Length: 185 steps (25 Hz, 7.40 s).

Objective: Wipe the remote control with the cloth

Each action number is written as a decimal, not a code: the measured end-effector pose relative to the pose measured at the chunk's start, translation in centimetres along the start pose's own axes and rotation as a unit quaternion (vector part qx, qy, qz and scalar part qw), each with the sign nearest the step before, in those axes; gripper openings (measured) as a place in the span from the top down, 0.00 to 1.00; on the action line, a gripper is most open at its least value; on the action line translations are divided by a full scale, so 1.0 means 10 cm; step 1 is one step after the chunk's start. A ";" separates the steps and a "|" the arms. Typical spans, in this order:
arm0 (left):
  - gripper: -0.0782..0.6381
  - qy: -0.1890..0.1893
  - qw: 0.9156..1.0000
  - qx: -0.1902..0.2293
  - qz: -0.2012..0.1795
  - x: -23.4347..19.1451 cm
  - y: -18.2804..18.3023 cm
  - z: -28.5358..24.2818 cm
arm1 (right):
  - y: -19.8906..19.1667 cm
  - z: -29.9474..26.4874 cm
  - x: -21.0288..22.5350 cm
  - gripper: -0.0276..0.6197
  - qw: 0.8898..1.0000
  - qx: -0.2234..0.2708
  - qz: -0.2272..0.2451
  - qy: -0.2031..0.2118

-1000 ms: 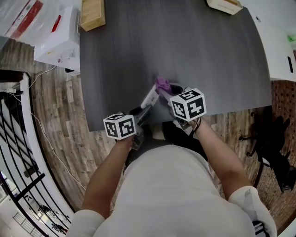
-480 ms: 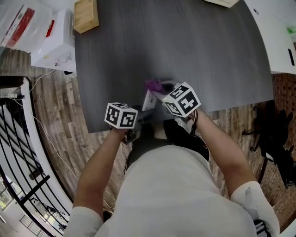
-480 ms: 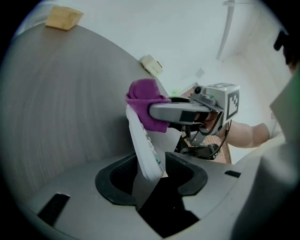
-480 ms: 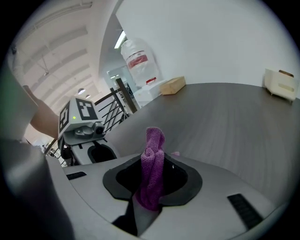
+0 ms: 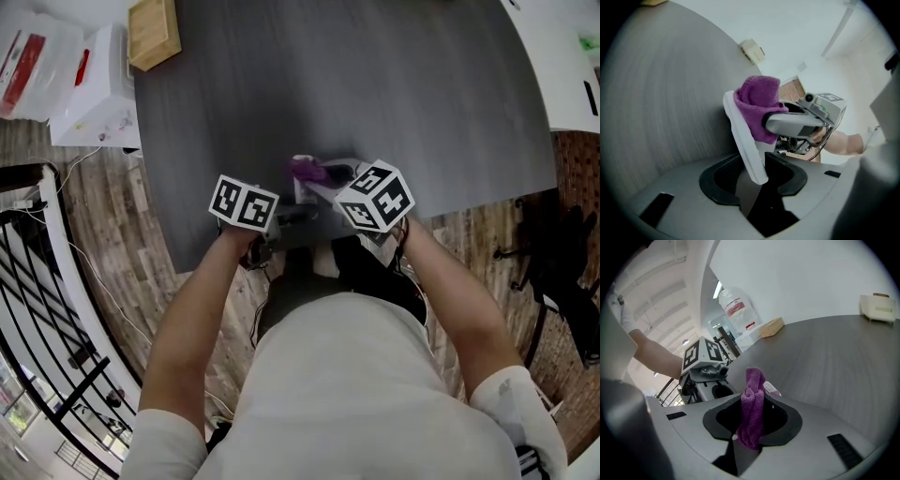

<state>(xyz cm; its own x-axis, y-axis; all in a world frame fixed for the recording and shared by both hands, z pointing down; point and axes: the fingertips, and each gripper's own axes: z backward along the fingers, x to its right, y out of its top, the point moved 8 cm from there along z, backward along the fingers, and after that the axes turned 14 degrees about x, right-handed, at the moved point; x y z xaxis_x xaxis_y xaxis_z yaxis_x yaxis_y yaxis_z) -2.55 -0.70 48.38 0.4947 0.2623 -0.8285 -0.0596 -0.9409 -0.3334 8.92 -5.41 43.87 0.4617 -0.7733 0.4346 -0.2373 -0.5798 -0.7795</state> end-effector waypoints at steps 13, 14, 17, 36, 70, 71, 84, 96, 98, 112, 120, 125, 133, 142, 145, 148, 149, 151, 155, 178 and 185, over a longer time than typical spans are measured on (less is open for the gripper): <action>0.74 -0.037 0.941 0.251 0.226 -0.05 0.03 0.13 | 0.14 0.37 0.22 0.80 0.990 0.080 -0.025 -0.112; 0.74 -0.046 0.922 0.290 0.253 -0.04 0.05 0.15 | 0.12 0.40 0.23 0.80 0.988 0.080 -0.027 -0.131; 0.74 -0.059 0.880 0.372 0.289 -0.02 0.12 0.19 | 0.03 0.44 0.19 0.80 0.986 0.067 -0.024 -0.149; 0.74 -0.025 0.850 0.464 0.248 0.05 0.23 0.23 | 0.01 0.24 -0.36 0.80 0.987 0.069 -0.098 -0.108; 0.74 0.098 0.958 0.226 0.146 -0.13 -0.20 0.41 | 0.00 0.67 0.22 0.80 0.990 0.010 -0.066 -0.125; 0.74 0.130 0.962 0.213 0.107 -0.11 -0.18 0.44 | 0.00 0.66 0.22 0.80 0.989 0.008 -0.069 -0.129; 0.69 0.307 0.864 0.041 -0.397 0.52 -0.17 0.00 | -0.12 0.31 0.17 0.80 0.979 0.026 -0.152 -0.131; 0.64 0.238 0.852 0.029 -0.466 0.61 -0.41 0.01 | 0.04 0.38 0.25 0.80 0.983 0.006 -0.064 -0.172; 0.64 0.239 0.843 0.012 -0.481 0.53 -0.41 0.02 | 0.19 0.32 0.26 0.80 0.983 -0.015 0.036 -0.177; 0.64 0.194 0.866 -0.012 -0.461 0.37 -0.36 -0.02 | -0.12 0.06 -0.32 0.80 0.925 -0.163 0.341 -0.040; 0.64 0.201 0.877 -0.005 -0.437 0.37 -0.36 -0.03 | -0.40 0.23 -0.67 0.80 0.927 -0.187 0.325 -0.004; 0.64 0.211 0.885 0.019 -0.414 0.34 -0.36 0.01 | -0.39 0.32 -0.81 0.80 0.935 -0.200 0.285 0.065; 0.64 0.237 0.893 0.058 -0.379 0.39 -0.46 0.01 | 0.30 0.13 -0.26 0.80 0.900 -0.119 0.410 -0.084; 0.64 0.251 0.895 0.056 -0.365 0.40 -0.42 -0.03 | 0.17 -0.26 -0.32 0.80 0.841 -0.189 0.507 -0.004; 0.65 0.256 0.897 0.055 -0.356 0.37 -0.41 -0.02 | 0.03 -0.22 -0.47 0.80 0.838 -0.201 0.507 0.019; 0.65 0.261 0.898 0.057 -0.350 0.37 -0.41 -0.02 | -0.04 -0.17 -0.55 0.80 0.853 -0.195 0.483 0.013; 0.65 0.262 0.898 0.058 -0.349 0.37 -0.41 -0.02 | -0.05 -0.16 -0.57 0.80 0.863 -0.193 0.467 0.012; 0.65 0.263 0.898 0.059 -0.349 0.37 -0.41 -0.02 | -0.09 -0.12 -0.64 0.80 0.879 -0.190 0.436 0.015; 0.65 0.261 0.898 0.066 -0.349 0.37 -0.42 -0.02 | -0.19 -0.01 -0.76 0.80 0.913 -0.180 0.366 0.024; 0.65 0.173 0.963 0.204 -0.034 0.32 -0.57 0.23 | 0.07 -0.05 -0.17 0.80 0.937 -0.141 0.309 -0.087; 0.65 0.147 0.966 0.209 0.025 0.43 -0.96 0.24 | 0.49 -0.10 0.13 0.80 0.925 -0.088 0.342 -0.140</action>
<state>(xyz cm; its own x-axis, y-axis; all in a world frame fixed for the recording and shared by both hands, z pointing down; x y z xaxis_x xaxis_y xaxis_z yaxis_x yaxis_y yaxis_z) -1.91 10.00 46.98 0.7033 0.0880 -0.7054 -0.4047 -0.7662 -0.4991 7.52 -9.49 41.10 0.3499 -0.8923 -0.2853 -0.6801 -0.0325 -0.7324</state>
